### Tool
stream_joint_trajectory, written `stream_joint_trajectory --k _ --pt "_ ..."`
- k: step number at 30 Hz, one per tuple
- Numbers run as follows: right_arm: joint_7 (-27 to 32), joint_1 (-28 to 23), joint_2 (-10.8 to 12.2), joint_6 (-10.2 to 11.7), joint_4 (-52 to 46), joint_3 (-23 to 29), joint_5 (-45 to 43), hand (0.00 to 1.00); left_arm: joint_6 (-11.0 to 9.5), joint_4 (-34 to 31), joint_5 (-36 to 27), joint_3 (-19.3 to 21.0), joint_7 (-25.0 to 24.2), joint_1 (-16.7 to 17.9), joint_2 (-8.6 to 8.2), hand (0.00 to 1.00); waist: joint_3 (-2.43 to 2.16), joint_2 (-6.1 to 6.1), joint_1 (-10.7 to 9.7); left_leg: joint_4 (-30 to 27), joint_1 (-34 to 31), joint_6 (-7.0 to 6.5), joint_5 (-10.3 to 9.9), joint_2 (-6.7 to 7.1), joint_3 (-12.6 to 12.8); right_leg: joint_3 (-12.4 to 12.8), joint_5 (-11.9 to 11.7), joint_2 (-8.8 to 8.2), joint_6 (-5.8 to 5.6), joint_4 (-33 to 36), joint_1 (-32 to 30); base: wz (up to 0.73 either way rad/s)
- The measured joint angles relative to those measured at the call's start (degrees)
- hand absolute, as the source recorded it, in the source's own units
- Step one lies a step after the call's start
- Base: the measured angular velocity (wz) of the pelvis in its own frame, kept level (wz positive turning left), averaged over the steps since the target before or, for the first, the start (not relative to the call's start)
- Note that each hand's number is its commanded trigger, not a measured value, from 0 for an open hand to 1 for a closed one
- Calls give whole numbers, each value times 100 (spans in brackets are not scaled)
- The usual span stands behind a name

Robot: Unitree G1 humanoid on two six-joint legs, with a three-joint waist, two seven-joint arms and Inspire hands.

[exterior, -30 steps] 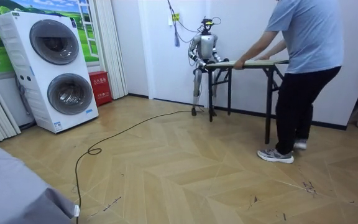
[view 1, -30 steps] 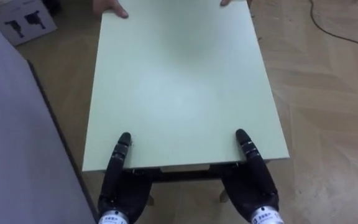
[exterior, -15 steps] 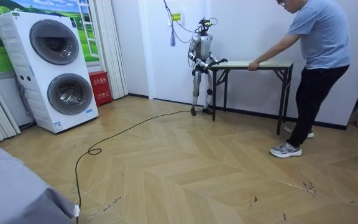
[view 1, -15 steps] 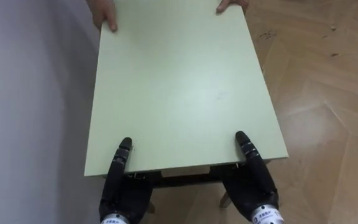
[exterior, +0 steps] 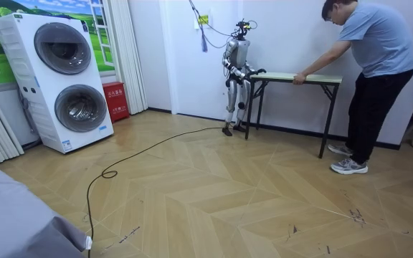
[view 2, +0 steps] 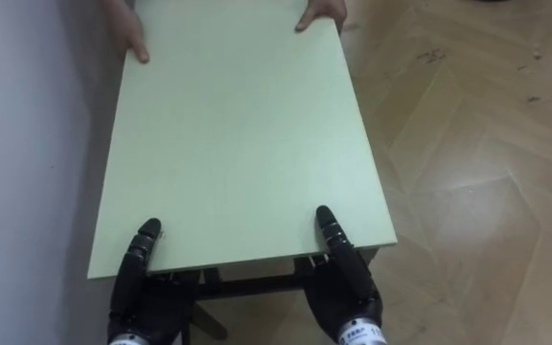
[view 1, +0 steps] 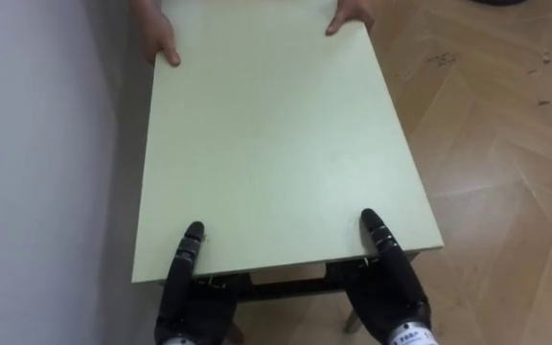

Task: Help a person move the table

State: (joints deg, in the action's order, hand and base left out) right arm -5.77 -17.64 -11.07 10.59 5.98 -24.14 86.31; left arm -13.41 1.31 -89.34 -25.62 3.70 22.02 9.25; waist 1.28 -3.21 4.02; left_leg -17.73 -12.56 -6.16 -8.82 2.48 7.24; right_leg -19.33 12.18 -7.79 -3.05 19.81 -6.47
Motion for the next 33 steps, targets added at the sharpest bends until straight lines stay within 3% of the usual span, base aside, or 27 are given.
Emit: stream_joint_trajectory --k 4,6,10,13,20,33 --pt "12 14 -15 10 3 -25 -24 100 11 6 15 19 1 15 -61 100 37 33 12 75 35 1 0 48 49 26 36 4 4 3 110 11" --pt "11 -9 3 -2 2 19 -22 100 9 5 26 14 0 12 -29 100 61 82 -210 33 34 0 0 76 11 69 74 31 -19 -10 249 63" --pt "12 -10 22 -22 1 45 -12 100 3 5 27 -28 0 -7 2 100 73 137 -430 21 15 -45 23 225 -247 207 137 22 -39 -101 388 47" --pt "17 -14 13 -6 4 -17 72 100 -10 4 26 -35 1 -31 62 100 79 161 -413 29 17 -62 32 260 -257 263 133 26 -45 -242 449 9" --pt "21 -27 -23 57 4 -117 268 100 -87 5 139 -105 11 -78 97 100 92 188 -381 57 7 -82 44 275 -233 850 122 118 -63 -435 437 -2" --pt "21 -29 -7 59 55 -134 339 100 -85 18 236 -80 11 -78 117 100 97 291 -371 57 42 -79 46 258 -259 1050 122 178 -63 -540 566 0"
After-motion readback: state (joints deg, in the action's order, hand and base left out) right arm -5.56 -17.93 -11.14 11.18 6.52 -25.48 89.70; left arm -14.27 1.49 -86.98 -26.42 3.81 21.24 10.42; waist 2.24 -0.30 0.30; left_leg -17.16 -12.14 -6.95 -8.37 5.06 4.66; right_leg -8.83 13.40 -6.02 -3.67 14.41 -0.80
